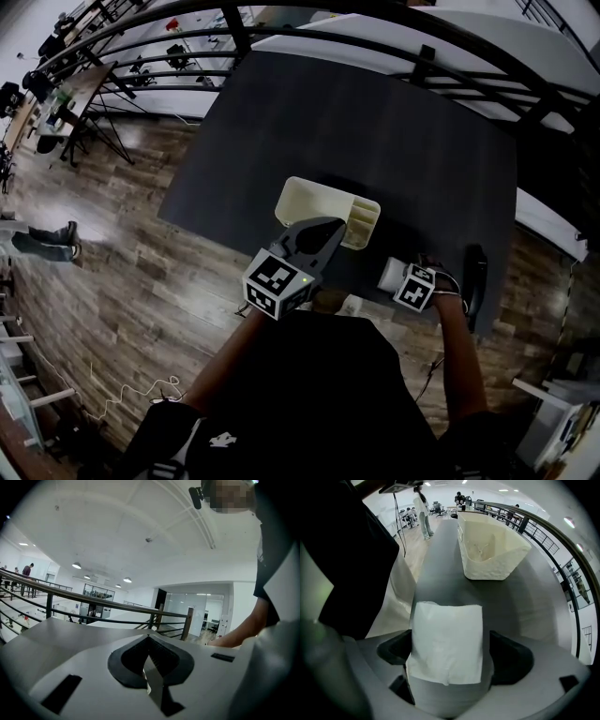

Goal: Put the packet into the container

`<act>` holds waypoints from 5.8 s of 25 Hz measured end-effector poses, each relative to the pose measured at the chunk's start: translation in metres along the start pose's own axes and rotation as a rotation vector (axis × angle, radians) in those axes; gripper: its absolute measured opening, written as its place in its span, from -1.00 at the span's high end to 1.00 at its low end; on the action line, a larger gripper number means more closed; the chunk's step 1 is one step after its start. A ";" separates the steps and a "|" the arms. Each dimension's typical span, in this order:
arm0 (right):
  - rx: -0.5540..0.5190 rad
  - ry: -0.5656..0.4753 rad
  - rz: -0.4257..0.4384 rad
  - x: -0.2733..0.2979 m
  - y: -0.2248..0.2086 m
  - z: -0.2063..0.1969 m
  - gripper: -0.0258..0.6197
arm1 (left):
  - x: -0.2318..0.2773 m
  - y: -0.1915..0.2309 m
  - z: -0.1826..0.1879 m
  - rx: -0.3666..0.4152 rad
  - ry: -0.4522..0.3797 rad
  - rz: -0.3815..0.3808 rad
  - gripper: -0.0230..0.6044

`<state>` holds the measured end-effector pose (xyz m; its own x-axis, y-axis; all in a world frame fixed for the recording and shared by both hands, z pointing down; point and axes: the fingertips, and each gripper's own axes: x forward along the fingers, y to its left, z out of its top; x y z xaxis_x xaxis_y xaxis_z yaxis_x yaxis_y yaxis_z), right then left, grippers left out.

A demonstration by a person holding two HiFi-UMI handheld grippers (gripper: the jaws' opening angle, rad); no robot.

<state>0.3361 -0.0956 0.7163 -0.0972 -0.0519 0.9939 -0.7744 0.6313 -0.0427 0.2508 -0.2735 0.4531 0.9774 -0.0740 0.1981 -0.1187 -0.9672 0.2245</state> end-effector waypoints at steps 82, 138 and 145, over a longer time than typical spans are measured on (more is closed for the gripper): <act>-0.147 -0.084 -0.059 -0.058 -0.091 0.267 -0.32 | -0.143 0.083 -0.020 -0.129 -0.109 0.495 0.91; -0.100 -0.614 -0.044 -0.146 -0.064 0.286 -0.01 | -0.123 0.084 -0.005 -0.139 -0.139 0.406 0.91; -0.043 -0.748 -0.119 -0.175 -0.058 0.284 0.55 | -0.113 0.077 0.004 -0.096 -0.122 0.379 0.91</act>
<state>0.2207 -0.3427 0.5157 -0.4245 -0.6233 0.6567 -0.7826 0.6174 0.0801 0.1322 -0.3401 0.4444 0.8742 -0.4547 0.1702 -0.4846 -0.8394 0.2462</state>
